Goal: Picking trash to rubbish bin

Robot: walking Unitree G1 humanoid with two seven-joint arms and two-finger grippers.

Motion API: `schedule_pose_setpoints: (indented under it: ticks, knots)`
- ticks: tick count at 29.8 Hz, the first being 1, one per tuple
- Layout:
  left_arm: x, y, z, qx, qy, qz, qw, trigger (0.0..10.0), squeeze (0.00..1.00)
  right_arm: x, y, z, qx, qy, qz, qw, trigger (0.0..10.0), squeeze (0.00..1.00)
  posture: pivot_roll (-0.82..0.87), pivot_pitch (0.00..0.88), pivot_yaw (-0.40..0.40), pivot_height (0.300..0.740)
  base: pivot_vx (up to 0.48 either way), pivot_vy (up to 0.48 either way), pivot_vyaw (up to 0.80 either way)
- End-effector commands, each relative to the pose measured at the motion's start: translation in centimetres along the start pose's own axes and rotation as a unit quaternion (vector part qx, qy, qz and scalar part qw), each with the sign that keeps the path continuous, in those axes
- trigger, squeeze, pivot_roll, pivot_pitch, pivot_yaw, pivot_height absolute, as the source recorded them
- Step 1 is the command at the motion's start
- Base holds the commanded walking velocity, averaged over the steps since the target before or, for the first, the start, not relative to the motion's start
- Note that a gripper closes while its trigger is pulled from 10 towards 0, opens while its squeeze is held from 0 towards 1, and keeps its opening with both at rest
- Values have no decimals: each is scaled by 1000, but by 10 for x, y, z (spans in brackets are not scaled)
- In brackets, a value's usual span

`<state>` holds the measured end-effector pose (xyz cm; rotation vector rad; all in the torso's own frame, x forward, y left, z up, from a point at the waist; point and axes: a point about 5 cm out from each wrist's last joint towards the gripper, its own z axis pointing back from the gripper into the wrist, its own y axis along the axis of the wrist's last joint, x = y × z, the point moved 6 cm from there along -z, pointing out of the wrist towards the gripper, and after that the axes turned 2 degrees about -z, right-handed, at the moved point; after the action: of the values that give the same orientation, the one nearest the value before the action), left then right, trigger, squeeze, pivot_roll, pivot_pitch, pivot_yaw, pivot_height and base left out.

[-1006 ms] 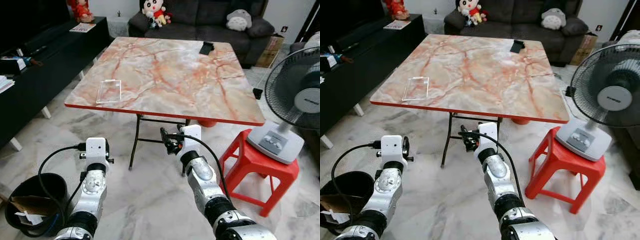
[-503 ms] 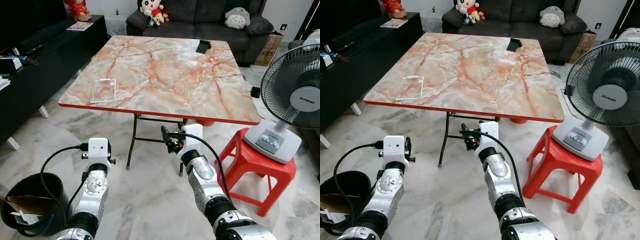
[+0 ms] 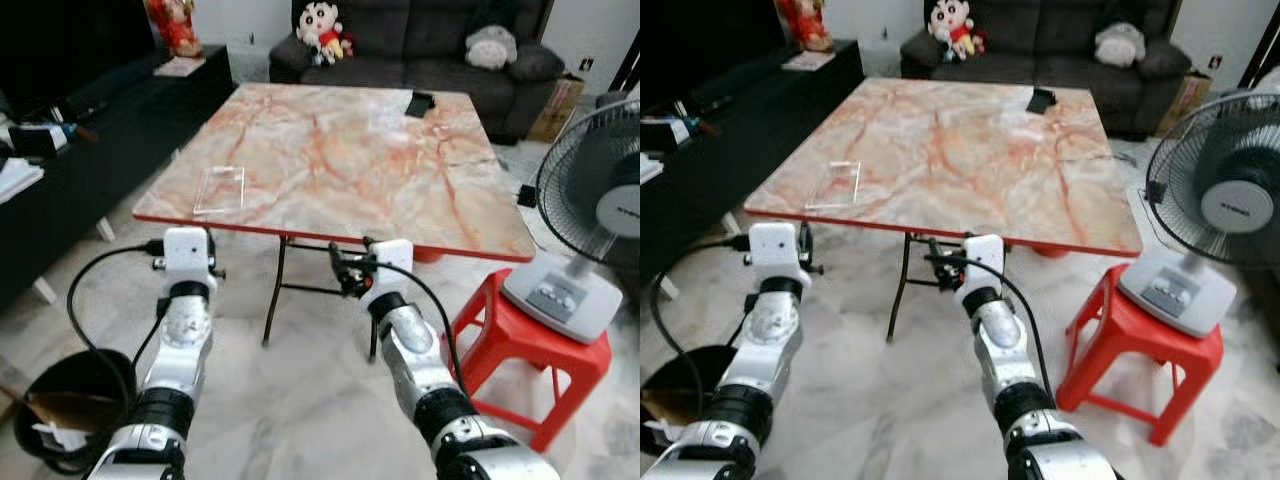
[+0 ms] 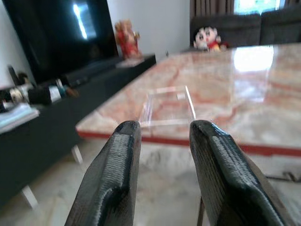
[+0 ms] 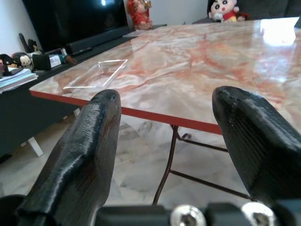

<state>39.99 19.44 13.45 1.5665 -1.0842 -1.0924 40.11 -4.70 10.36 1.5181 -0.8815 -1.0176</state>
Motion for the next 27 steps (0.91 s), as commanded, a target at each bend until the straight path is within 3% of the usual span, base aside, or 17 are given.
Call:
schedule_pose_setpoints:
  ticks: [1,7,19,27]
  knots:
    - [2,-2,0,-8,-3,1,1000,10000,0,1,11,-5,15,-1,1,1000,10000,0,13,21,-43,740,439,0,0]
    - [2,0,0,-8,-2,2,1000,10000,0,-2,12,-5,17,4,14,1000,10000,0,14,20,-45,740,439,0,77]
    - [-1,3,-1,-4,4,3,1000,10000,0,-3,14,-6,21,8,13,1000,10000,0,14,19,-48,740,439,0,722]
    - [-2,5,-2,-2,7,5,1000,10000,0,-6,14,-6,21,14,12,1000,10000,0,14,18,-51,740,439,0,0]
